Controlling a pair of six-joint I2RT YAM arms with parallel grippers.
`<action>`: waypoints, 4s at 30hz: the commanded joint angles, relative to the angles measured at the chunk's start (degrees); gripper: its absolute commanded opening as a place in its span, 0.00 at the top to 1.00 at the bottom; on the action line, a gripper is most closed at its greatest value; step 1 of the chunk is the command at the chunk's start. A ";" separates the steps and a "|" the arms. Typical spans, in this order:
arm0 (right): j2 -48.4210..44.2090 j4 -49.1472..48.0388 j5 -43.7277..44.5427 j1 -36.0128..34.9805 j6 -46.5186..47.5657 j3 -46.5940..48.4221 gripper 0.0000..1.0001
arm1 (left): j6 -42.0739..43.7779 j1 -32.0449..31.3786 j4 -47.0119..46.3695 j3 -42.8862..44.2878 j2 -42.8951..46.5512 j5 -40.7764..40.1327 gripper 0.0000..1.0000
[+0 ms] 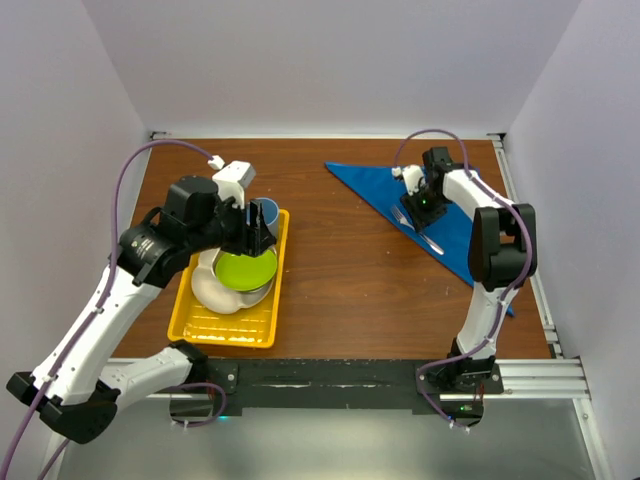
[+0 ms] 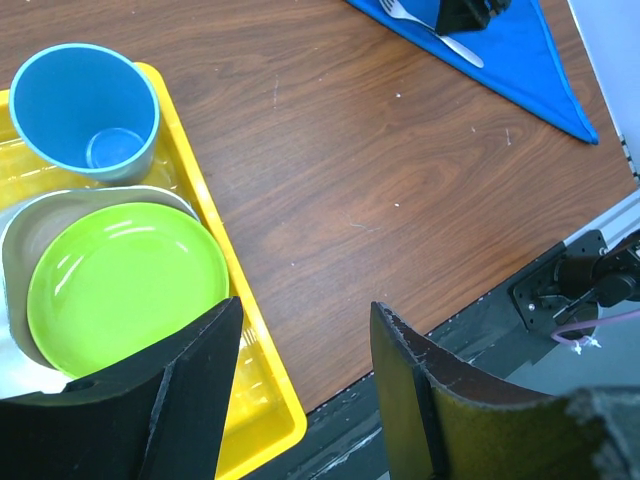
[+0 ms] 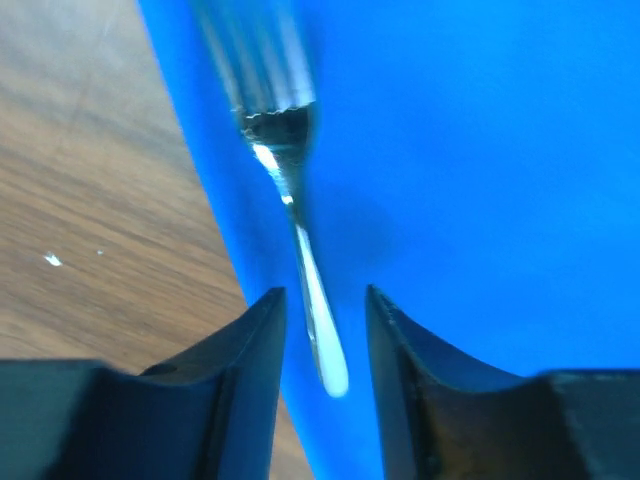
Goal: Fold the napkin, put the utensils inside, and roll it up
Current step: Place the utensil onto the napkin, then fold the napkin
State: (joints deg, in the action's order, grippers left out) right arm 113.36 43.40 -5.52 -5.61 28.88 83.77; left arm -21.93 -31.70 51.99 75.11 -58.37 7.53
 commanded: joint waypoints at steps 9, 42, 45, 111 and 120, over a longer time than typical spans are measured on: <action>-23.94 8.03 11.65 -7.14 -39.58 3.70 0.14 | -5.57 -0.20 -9.70 -4.71 1.42 5.39 0.44; 13.45 -19.40 10.96 -17.94 -22.22 30.21 0.30 | -15.95 -3.36 -13.05 3.29 -9.75 -16.50 0.55; 20.66 -18.18 11.85 -19.26 -19.49 38.91 0.33 | -14.81 -3.36 -12.61 2.41 -8.70 -16.23 0.55; -7.61 -29.33 13.79 -13.74 -56.11 5.55 1.00 | -4.78 -0.99 -15.25 -0.49 -6.76 -7.80 0.54; -21.85 -29.43 13.43 -8.20 -57.45 -11.42 1.00 | -4.52 -0.73 -16.30 0.47 -8.34 -5.95 0.54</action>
State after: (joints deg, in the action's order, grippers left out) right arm 98.04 15.73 8.88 -14.09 -26.37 75.88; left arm -27.81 -32.95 38.15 74.13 -66.26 0.01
